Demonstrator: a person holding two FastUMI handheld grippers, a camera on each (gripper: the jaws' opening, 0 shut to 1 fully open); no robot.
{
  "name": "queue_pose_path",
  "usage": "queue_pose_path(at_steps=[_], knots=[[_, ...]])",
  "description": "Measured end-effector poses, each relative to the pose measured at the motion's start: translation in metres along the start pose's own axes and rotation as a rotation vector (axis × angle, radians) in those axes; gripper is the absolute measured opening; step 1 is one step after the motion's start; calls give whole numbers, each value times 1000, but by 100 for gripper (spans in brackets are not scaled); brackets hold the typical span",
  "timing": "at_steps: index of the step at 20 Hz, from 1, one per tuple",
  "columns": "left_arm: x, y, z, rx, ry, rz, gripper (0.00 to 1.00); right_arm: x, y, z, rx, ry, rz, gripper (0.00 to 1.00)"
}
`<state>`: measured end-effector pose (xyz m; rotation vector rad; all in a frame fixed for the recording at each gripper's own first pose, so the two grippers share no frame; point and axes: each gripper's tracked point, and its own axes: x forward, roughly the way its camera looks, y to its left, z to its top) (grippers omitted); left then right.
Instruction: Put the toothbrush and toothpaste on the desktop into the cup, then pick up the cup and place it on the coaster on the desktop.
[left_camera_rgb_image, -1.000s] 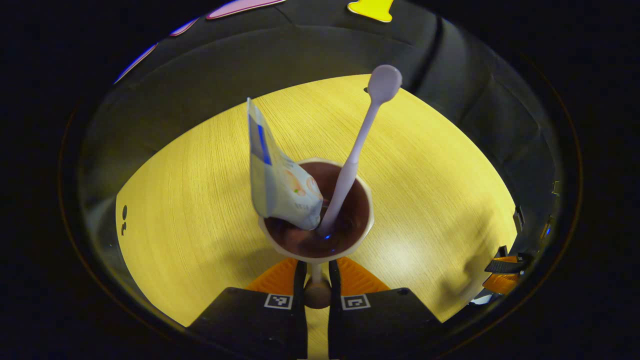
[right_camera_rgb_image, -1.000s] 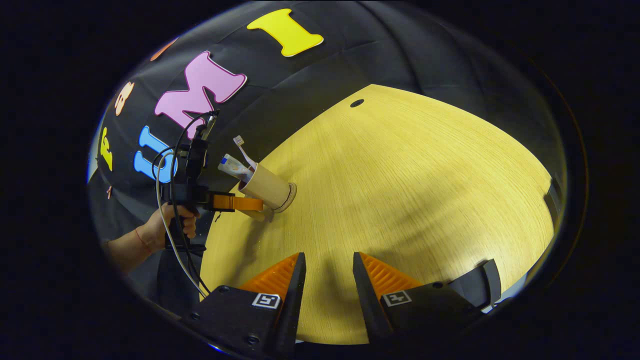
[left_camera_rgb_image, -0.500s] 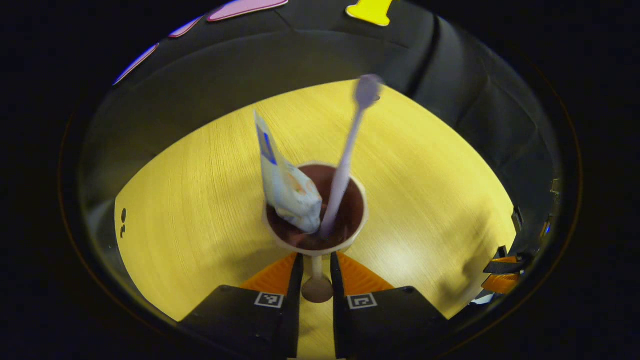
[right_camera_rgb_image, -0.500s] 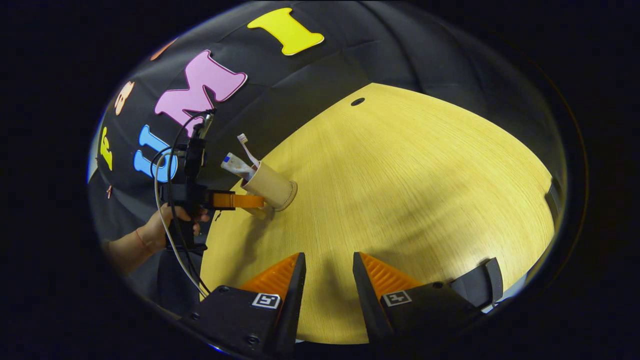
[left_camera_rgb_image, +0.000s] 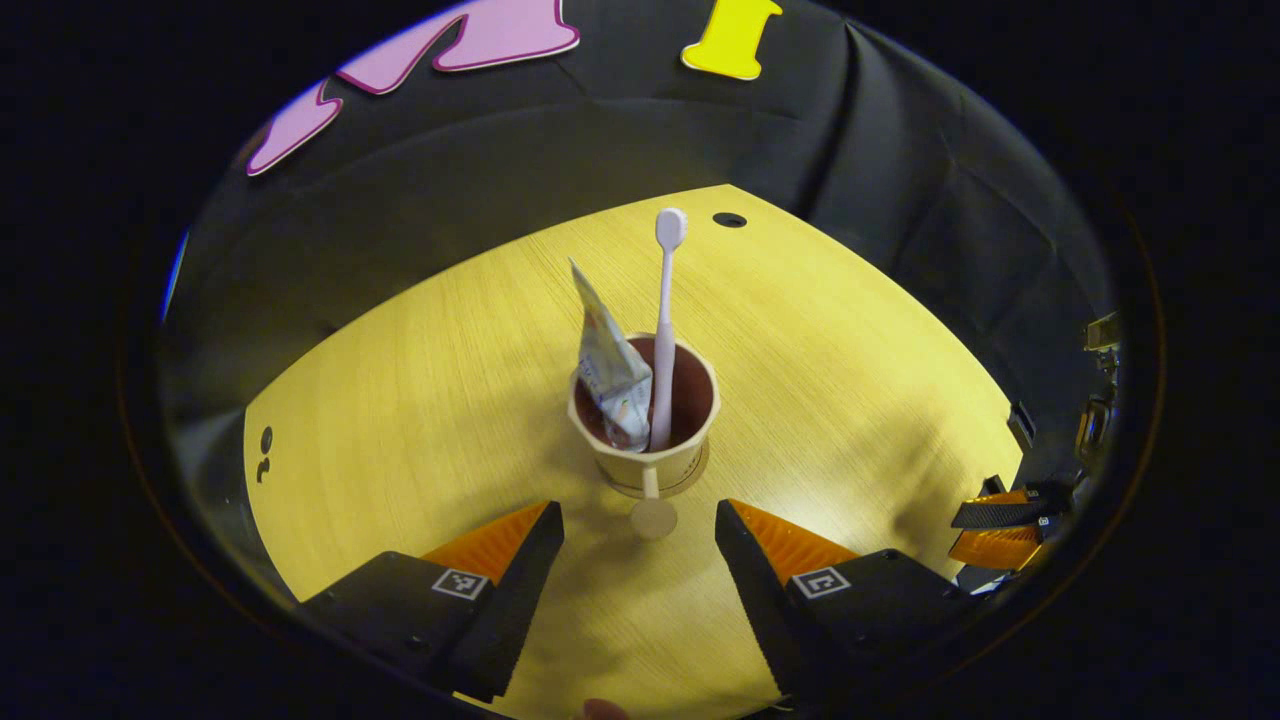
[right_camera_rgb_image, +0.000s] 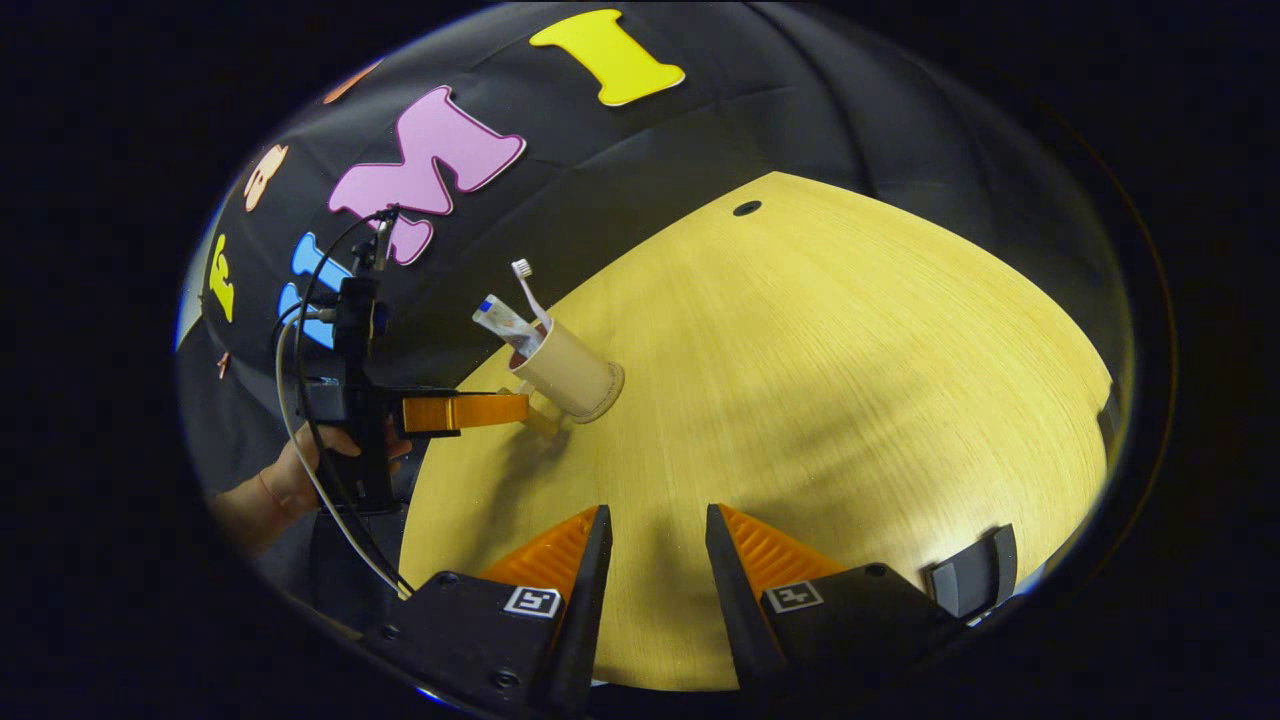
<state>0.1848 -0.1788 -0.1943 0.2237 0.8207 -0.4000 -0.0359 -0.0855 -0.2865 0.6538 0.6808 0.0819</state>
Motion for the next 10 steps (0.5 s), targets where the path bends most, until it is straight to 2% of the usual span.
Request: queue_pose_path(at_steps=[10], knots=[[-89, 29, -41, -143, -165, 28, 94, 9, 61, 10, -117, 13, 62, 59]])
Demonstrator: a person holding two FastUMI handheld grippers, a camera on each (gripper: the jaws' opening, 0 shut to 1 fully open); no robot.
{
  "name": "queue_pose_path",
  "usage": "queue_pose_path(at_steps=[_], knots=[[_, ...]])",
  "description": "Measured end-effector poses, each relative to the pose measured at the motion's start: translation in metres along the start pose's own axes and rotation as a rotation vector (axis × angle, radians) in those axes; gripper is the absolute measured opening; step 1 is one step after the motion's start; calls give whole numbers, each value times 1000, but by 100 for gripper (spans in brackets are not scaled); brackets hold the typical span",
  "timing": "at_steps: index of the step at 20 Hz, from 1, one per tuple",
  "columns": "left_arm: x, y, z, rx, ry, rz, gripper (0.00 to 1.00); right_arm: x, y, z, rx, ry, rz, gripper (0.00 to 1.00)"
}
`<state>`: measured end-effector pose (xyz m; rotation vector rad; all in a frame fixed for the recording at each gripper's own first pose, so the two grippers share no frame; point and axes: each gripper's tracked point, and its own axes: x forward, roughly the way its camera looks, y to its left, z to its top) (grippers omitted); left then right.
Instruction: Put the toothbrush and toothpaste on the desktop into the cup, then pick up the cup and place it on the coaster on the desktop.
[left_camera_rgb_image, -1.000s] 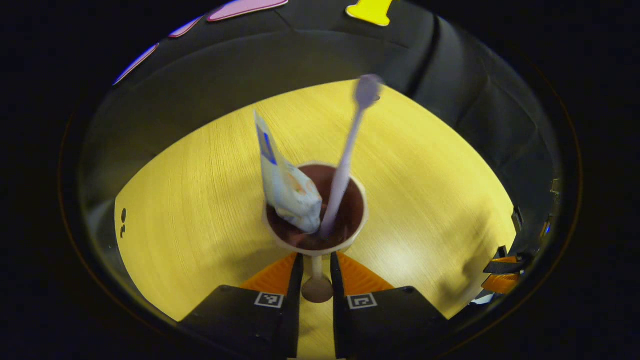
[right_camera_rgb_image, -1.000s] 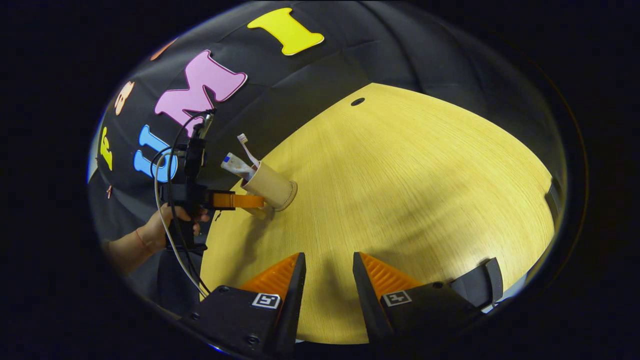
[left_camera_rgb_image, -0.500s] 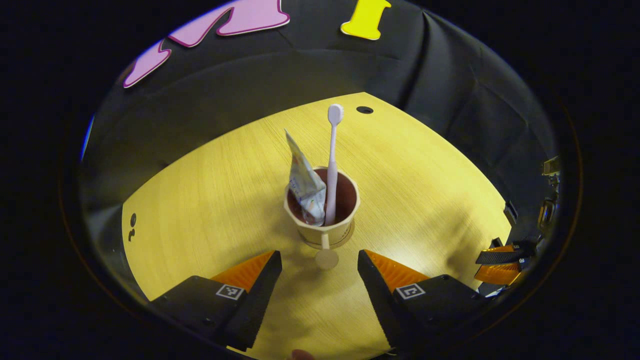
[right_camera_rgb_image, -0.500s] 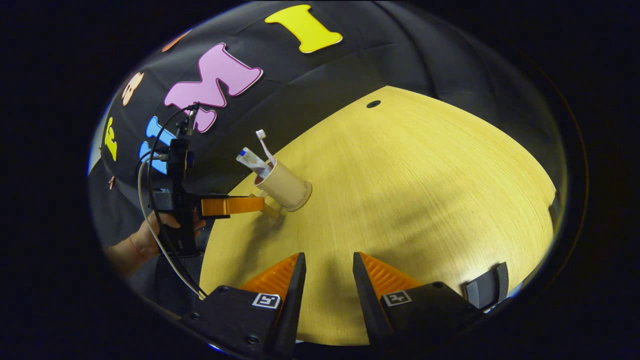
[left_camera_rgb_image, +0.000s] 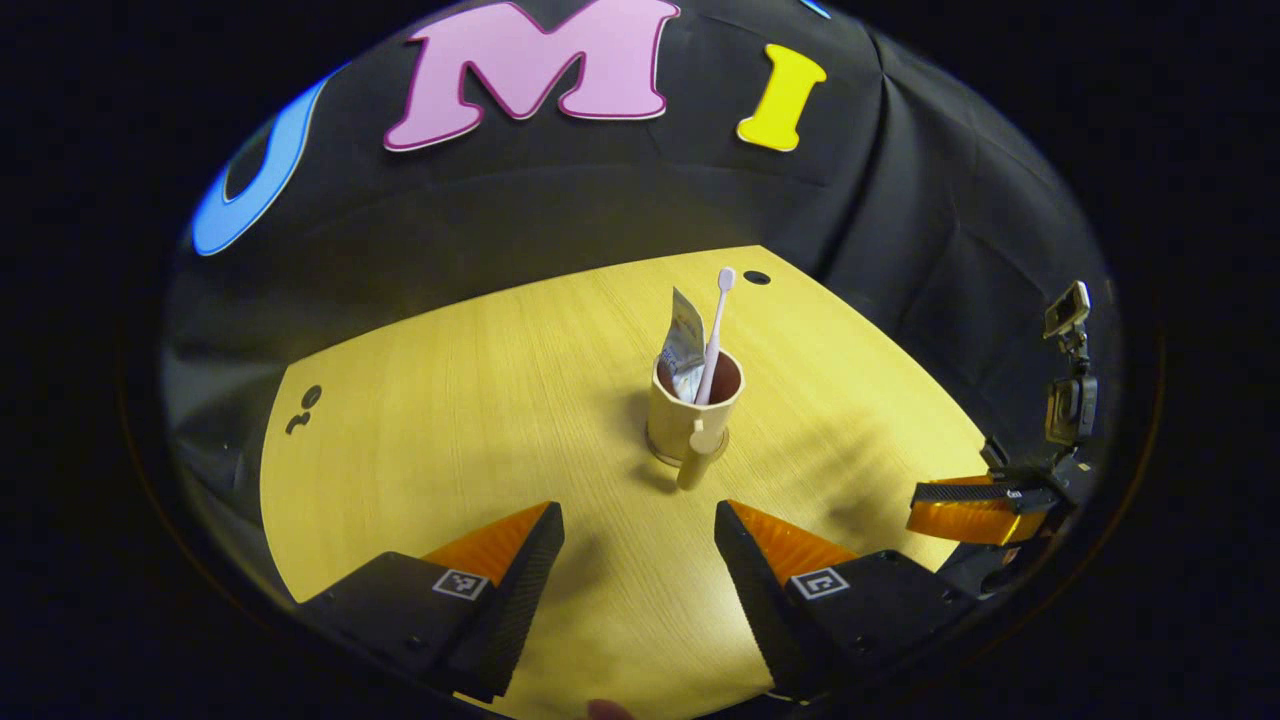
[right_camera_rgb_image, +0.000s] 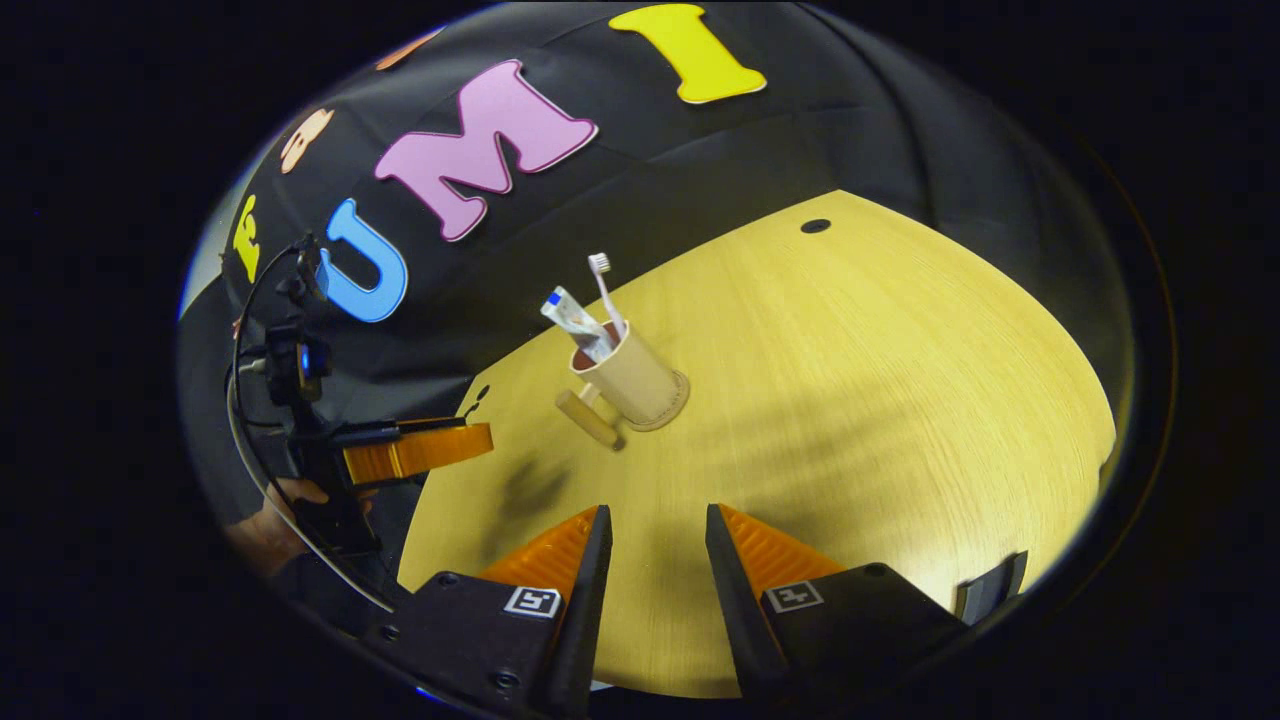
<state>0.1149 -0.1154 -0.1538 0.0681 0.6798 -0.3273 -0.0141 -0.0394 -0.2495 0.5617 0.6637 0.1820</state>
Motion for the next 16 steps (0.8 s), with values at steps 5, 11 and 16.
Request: queue_pose_path(at_steps=[5, 11, 16], knots=[[-32, 12, -32, -81, -8, 18, 94, 2, 31, -1, -51, 14, 36, 59], [-56, 20, -52, -150, -24, 29, 90, 6, 63, -13, -102, 49, 75, 59], [-64, 27, -61, -177, -28, 30, 90, 6, 76, -19, -125, 68, 88, 76]])
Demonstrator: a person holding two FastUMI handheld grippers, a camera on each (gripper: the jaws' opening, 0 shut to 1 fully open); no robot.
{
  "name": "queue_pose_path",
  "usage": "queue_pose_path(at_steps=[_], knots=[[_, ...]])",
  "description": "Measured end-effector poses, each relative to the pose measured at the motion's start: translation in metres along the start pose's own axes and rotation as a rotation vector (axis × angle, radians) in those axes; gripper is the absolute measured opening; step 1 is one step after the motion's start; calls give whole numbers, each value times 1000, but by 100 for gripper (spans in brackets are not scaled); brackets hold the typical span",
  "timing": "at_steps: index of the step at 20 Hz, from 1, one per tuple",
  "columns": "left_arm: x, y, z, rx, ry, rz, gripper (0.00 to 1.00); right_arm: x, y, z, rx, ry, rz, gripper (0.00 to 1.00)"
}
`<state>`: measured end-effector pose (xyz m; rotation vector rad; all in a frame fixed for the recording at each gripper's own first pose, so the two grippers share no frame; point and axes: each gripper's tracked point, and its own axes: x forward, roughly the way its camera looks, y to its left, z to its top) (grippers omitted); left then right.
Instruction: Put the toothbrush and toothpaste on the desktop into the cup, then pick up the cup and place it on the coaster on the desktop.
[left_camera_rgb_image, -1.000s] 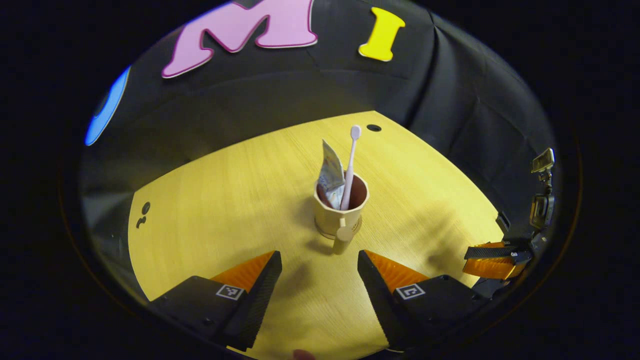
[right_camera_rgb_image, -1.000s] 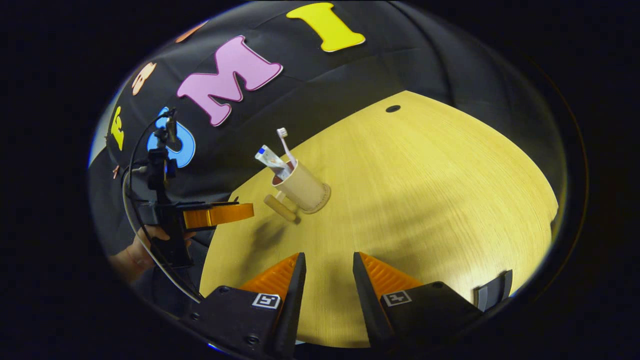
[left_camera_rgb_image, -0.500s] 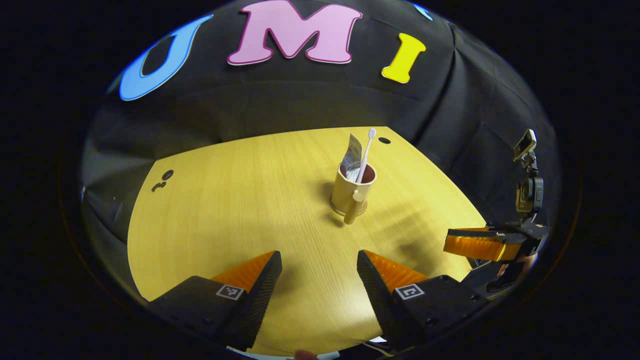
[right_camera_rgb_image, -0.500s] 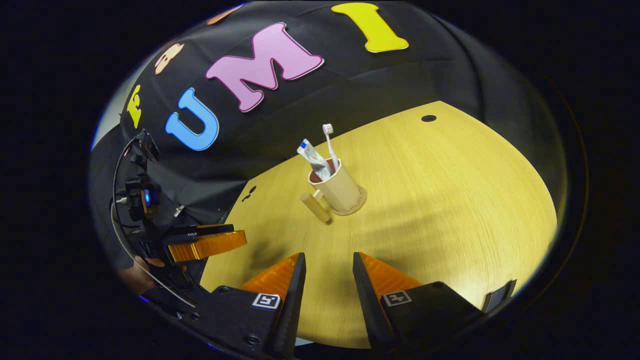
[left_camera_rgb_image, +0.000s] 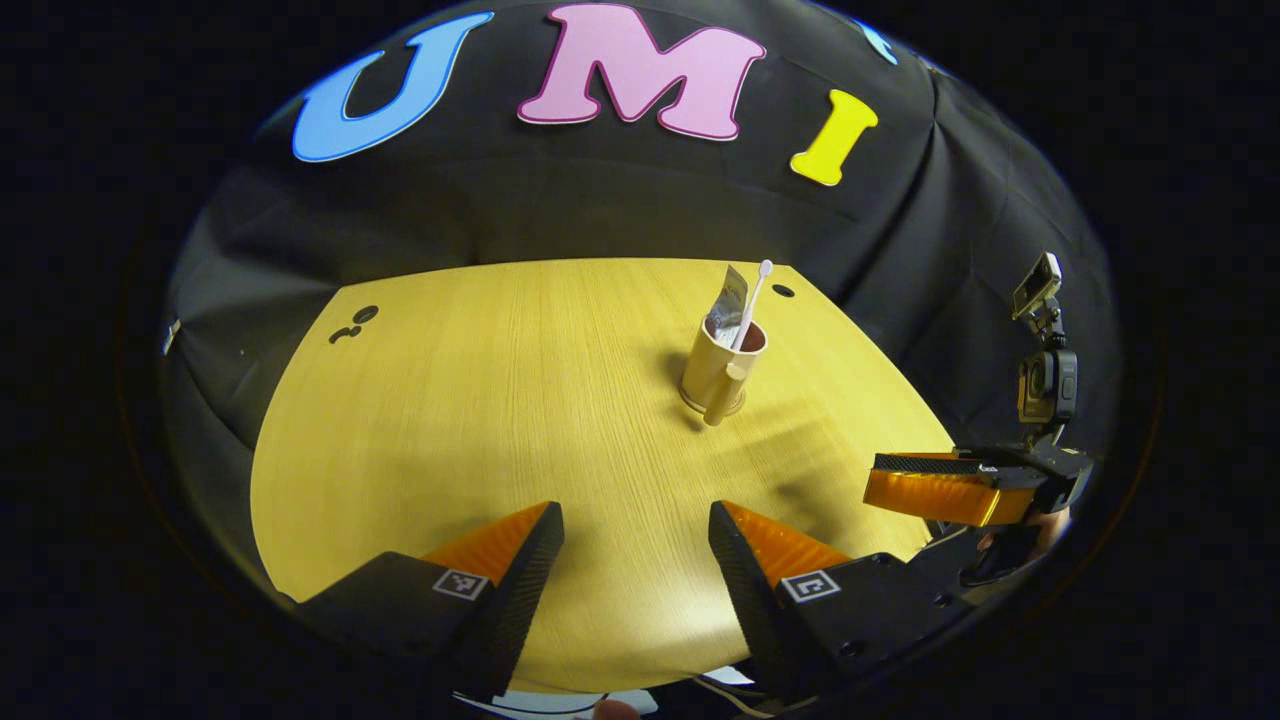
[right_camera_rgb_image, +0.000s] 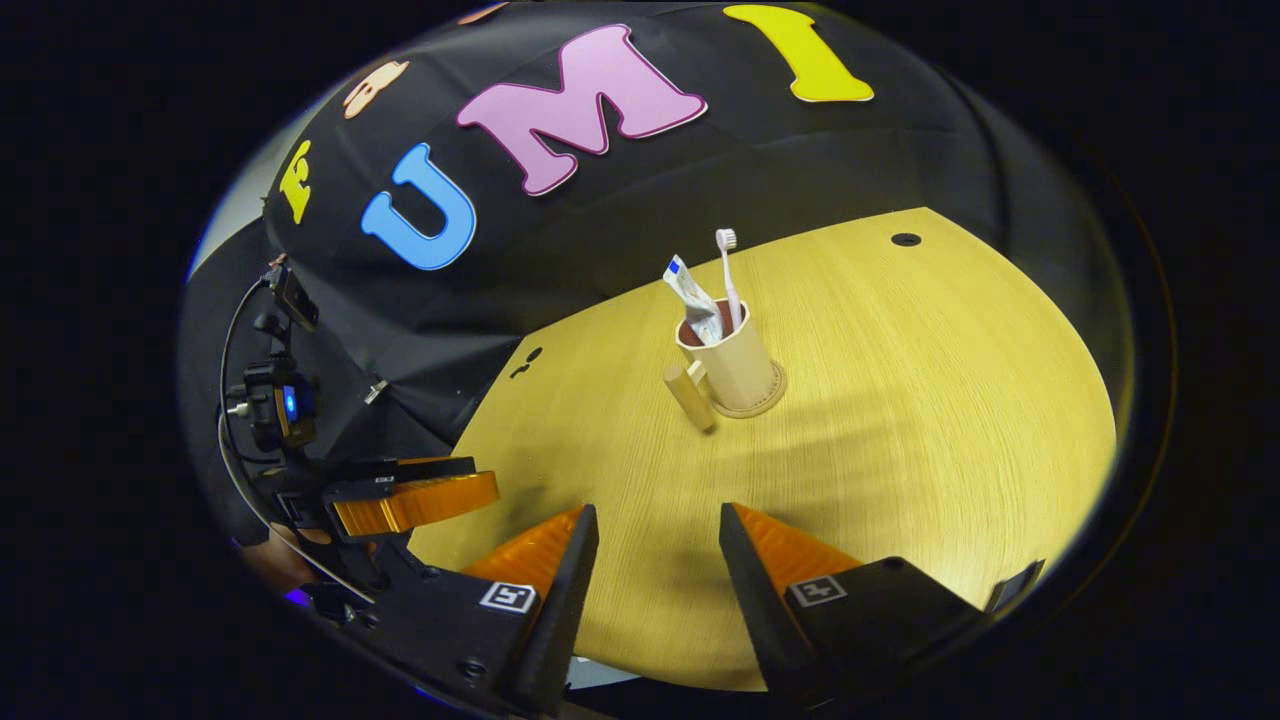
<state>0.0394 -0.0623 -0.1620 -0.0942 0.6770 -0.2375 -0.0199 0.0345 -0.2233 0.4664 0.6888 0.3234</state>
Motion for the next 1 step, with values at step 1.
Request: queue_pose_path(at_steps=[1], knots=[[-2, 0, -2, -6, -2, 0, 90, -1, 0, -1, 1, 3, 0, 80]])
